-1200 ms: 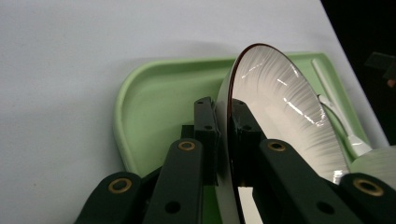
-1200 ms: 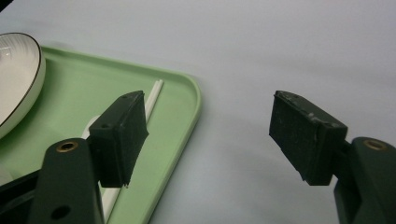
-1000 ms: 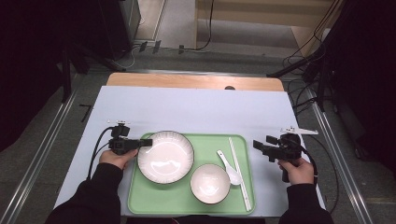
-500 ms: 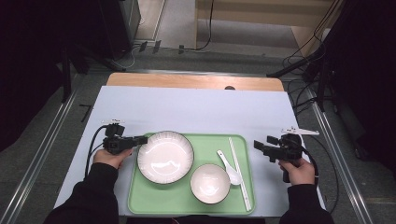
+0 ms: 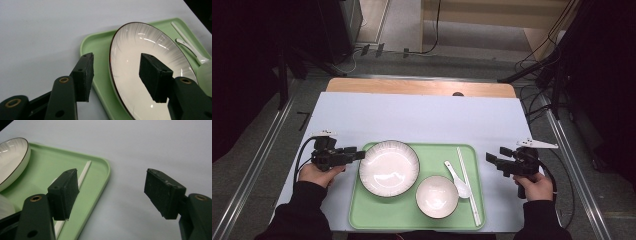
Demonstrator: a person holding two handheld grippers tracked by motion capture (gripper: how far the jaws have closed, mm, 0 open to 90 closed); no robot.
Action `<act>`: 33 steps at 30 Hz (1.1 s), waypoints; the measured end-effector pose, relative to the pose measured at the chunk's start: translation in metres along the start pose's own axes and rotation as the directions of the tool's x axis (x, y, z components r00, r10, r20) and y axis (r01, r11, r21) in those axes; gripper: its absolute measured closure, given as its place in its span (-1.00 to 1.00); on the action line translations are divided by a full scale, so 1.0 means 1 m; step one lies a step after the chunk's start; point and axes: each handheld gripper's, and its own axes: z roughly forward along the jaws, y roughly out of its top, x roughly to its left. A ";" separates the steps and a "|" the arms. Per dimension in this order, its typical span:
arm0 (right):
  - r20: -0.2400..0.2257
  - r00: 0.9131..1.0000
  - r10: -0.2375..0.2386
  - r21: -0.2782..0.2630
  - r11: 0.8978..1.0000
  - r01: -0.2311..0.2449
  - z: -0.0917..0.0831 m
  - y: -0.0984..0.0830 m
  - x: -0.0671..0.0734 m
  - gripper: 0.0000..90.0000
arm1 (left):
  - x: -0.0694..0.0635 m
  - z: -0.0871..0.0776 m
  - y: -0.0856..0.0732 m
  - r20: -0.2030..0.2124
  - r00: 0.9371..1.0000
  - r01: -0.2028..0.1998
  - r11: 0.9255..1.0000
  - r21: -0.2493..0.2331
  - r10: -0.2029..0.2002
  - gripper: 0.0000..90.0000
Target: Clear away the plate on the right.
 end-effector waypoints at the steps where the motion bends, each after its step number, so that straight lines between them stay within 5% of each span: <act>1: -0.005 1.000 -0.004 0.002 1.000 0.004 -0.001 -0.001 0.001 -0.37 | 0.000 -0.002 -0.002 0.000 1.000 -0.006 1.000 0.001 0.006 -0.01; 13: -0.025 0.998 -0.050 0.012 0.999 0.050 -0.005 -0.007 0.006 -0.37 | 0.000 -0.026 -0.022 0.001 0.997 -0.079 0.997 0.007 0.079 -0.17; 20: -0.040 0.995 -0.090 0.012 0.996 0.091 -0.007 -0.011 0.008 -0.37 | 0.000 -0.037 -0.031 -0.049 0.989 -0.144 0.989 -0.042 0.142 -0.23; 27: -0.068 0.989 -0.129 0.019 0.991 0.130 -0.011 -0.015 0.011 -0.37 | -0.001 -0.042 -0.037 -0.069 0.975 -0.216 0.976 -0.029 0.213 -0.24; 33: -0.080 0.984 -0.159 0.009 0.987 0.160 -0.016 -0.019 0.010 -0.39 | 0.000 -0.047 -0.040 -0.091 0.968 -0.241 0.969 -0.064 0.234 -0.30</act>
